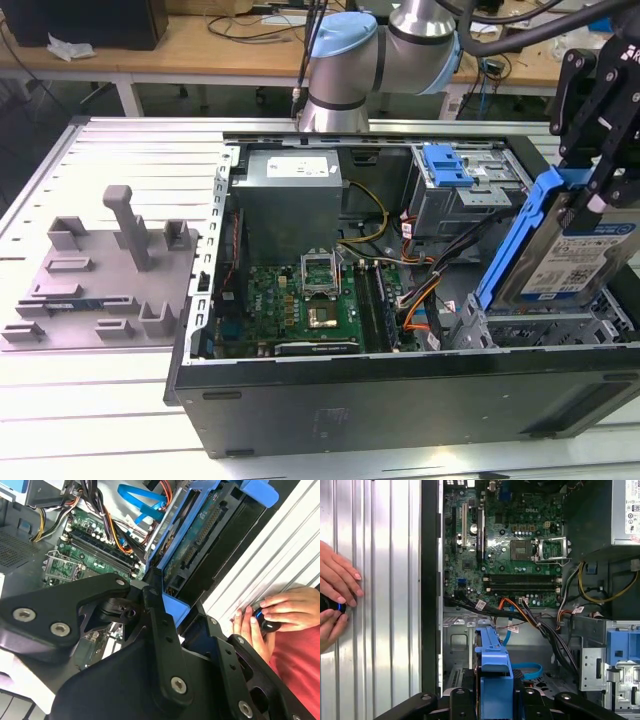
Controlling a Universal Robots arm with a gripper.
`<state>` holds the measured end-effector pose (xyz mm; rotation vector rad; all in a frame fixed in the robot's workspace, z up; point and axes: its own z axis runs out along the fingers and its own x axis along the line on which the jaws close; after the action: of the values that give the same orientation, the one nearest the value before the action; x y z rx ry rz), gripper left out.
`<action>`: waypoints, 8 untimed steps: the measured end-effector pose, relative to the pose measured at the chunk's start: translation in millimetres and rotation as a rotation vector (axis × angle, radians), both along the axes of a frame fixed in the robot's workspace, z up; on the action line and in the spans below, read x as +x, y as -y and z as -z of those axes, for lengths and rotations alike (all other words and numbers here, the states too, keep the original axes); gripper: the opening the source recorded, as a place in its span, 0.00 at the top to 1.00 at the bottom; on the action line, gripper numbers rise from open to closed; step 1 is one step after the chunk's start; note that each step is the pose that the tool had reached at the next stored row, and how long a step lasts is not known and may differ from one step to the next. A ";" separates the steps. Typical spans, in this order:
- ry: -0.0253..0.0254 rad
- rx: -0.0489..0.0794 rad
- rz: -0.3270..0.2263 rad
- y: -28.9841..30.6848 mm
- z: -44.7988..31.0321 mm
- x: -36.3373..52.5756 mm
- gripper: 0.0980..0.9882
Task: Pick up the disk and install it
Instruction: 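Insert the disk into the insertion slot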
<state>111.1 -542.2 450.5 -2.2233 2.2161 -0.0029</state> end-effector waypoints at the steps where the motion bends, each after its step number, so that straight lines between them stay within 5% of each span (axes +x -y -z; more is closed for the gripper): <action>1: 0.0000 0.000 0.001 0.0 0.4 0.0 0.70; 8: 0.0000 0.000 0.002 0.0 3.6 0.0 0.70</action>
<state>111.1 -542.2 446.9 -2.2211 2.2183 -0.0029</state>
